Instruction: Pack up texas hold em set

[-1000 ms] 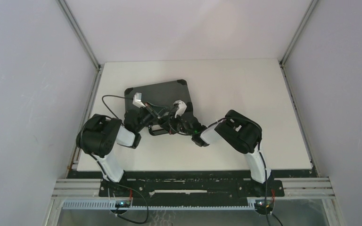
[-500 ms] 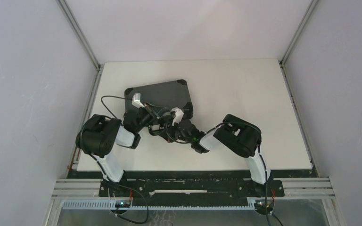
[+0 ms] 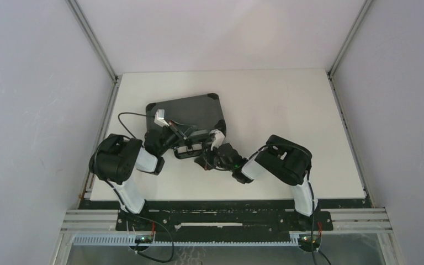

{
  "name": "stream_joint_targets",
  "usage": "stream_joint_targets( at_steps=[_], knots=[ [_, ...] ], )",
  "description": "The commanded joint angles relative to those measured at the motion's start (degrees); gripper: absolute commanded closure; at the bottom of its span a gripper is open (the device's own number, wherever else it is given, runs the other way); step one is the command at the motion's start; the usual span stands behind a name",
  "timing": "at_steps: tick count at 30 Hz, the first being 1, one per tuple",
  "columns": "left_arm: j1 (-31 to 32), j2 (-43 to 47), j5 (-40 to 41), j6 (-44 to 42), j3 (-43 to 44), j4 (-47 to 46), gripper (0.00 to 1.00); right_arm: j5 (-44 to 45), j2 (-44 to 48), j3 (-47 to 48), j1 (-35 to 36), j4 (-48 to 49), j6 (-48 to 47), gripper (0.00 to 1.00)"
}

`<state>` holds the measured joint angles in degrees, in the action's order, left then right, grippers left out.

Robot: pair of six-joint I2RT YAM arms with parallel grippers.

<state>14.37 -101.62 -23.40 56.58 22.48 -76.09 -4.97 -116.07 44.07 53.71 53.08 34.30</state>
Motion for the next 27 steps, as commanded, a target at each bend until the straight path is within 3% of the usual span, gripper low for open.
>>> stream_joint_targets(
  at_steps=[1, 15, 27],
  knots=[
    [-2.93, -4.81, 6.96, -4.69, -3.04, 16.28, 1.0, 5.04, 1.31, -3.17, 2.57, 3.28, 6.59, 1.0],
    [-3.31, -5.07, 7.07, -4.81, -3.5, 15.85, 1.0, 5.03, -6.61, 9.31, -0.85, 0.14, 7.52, 1.0],
    [-3.56, -6.69, 6.87, -4.63, -3.19, 14.99, 1.0, 5.63, -3.91, 9.84, -3.99, -1.17, 2.34, 1.0]
  ],
)
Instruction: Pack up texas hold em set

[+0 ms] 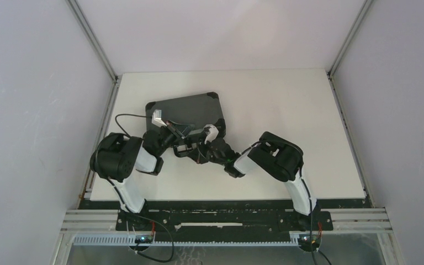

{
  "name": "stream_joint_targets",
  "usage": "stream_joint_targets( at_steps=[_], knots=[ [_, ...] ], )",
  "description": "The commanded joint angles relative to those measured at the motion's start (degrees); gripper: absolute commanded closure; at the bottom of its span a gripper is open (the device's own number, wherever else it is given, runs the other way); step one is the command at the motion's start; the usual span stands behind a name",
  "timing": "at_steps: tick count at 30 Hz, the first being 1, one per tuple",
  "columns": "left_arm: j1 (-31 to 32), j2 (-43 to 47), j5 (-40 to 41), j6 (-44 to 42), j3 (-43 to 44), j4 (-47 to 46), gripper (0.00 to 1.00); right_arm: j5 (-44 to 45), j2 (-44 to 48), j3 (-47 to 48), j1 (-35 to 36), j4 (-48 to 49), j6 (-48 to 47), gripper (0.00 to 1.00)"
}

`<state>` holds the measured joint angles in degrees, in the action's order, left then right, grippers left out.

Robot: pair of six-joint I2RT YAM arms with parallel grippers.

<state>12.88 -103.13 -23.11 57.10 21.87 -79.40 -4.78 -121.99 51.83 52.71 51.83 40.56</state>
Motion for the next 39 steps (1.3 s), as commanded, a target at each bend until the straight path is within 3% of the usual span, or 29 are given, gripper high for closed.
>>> stream_joint_targets(
  at_steps=[1, 5, 10, 12, 20, 28, 33, 39],
  knots=[
    [-2.07, -5.3, 6.51, -5.16, -2.58, 18.23, 1.0, 4.76, 1.87, 2.48, -3.23, 0.11, -4.13, 1.0],
    [-2.08, -5.67, 6.67, -5.07, -2.52, 18.14, 1.0, 2.22, 0.6, 6.24, -4.35, -0.96, -4.55, 1.0],
    [-2.17, -6.29, 6.97, -5.29, -2.63, 18.14, 1.0, 0.18, -2.72, 18.2, -9.0, -7.92, -7.79, 1.0],
    [-2.16, -6.78, 6.69, -5.25, -2.53, 18.18, 1.0, -4.71, -3.86, 21.61, -11.46, -7.75, -5.22, 1.0],
    [-2.23, -7.7, 6.5, -4.91, -2.28, 17.22, 1.0, 0.04, 1.21, 14.08, -8.4, -5.58, -9.06, 1.0],
    [-2.19, -6.04, 6.52, -4.98, -3.6, 16.69, 1.0, 1.71, -1.87, 20.66, -7.27, -13.67, -12.5, 1.0],
    [-2.02, -3.15, 5.93, -4.81, -7.88, 10.28, 1.0, 2.07, -2.51, 22.25, -7.18, -15.37, -13.4, 1.0],
    [-2.04, 1.24, 5.51, -4.58, -9.69, 9.63, 1.0, 3.01, -1.78, 22.17, -6.83, -16.3, -14.64, 1.0]
  ],
)
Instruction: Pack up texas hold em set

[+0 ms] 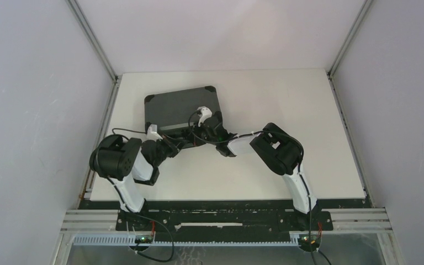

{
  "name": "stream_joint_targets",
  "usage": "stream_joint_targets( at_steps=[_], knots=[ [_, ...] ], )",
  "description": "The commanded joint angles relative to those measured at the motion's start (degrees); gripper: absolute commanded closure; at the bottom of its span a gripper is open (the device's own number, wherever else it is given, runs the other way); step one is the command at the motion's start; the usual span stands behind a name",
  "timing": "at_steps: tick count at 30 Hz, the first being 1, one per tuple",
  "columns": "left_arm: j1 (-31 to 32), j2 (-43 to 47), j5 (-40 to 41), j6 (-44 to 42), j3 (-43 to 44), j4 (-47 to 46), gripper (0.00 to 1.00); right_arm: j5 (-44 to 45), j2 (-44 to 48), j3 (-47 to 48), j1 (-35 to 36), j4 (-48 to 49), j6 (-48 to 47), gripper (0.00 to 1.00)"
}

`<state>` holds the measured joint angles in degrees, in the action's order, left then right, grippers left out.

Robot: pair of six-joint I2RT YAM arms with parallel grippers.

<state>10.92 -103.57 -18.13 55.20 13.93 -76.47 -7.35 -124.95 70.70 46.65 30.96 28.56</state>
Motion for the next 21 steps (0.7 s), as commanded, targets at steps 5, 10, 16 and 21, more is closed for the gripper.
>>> stream_joint_targets(
  at_steps=[5, 10, 16, 21],
  knots=[
    [-0.09, 5.91, 0.84, -2.53, -3.24, 6.46, 1.0, 5.28, 0.38, 4.58, -1.33, 3.45, -2.64, 1.0],
    [-0.04, 19.22, 1.68, -3.29, -4.8, 11.88, 1.0, 4.57, -0.78, 6.51, -1.7, 0.92, -2.84, 1.0],
    [0.14, 43.68, 8.93, -13.47, 5.81, 49.36, 1.0, 5.59, 1.74, 4.13, -2.75, 0.39, -1.84, 0.86],
    [-1.65, 47.26, 12.4, -20.16, 21.39, 69.12, 1.0, 9.9, 0.81, 14.02, -3.16, -19.78, -9.12, 0.62]
  ],
)
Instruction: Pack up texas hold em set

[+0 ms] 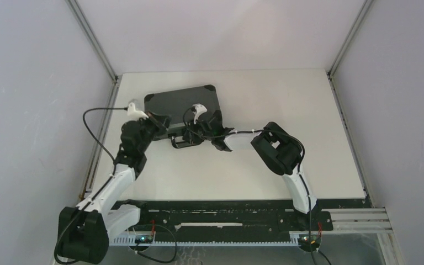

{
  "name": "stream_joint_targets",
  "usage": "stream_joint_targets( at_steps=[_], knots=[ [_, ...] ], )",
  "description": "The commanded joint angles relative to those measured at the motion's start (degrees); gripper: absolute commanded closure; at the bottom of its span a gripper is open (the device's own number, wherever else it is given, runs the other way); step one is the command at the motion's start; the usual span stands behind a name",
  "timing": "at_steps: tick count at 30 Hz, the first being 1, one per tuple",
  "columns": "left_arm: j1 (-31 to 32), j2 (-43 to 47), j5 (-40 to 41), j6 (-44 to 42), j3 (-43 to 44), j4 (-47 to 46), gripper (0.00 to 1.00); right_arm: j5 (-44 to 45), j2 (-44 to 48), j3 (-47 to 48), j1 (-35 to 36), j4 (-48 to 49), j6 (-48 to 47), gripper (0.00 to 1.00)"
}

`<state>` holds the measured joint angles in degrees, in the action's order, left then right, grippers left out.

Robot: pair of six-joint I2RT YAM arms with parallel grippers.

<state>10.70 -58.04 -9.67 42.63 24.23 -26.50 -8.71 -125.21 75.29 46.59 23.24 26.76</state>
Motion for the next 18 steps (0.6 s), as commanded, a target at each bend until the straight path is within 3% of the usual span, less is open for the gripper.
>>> stream_joint_targets(
  at_steps=[1, 3, 9, 13, 18],
  knots=[
    [-1.53, 1.62, 3.62, -7.57, 13.11, 20.31, 1.0, 13.27, -0.46, 13.39, -2.96, -18.34, -8.95, 0.53],
    [-1.56, 1.24, 3.28, -7.39, 14.84, 21.3, 0.99, 17.41, -3.75, 20.74, -2.9, -29.64, -11.37, 0.48],
    [-1.56, 1.25, 4.44, -7.57, 14.87, 21.45, 0.97, 20.09, -0.3, 15.53, -4.31, -30.33, -14.11, 0.42],
    [-1.63, 1.11, 5.36, -8.29, 14.34, 21.23, 0.97, 18.44, -6.14, 24.89, -5.07, -41.1, -17.09, 0.3],
    [-1.68, 1.15, 5.35, -8.45, 13.82, 21.18, 0.98, 16.07, -7.57, 26.3, -4.41, -43.74, -17.8, 0.38]
  ],
)
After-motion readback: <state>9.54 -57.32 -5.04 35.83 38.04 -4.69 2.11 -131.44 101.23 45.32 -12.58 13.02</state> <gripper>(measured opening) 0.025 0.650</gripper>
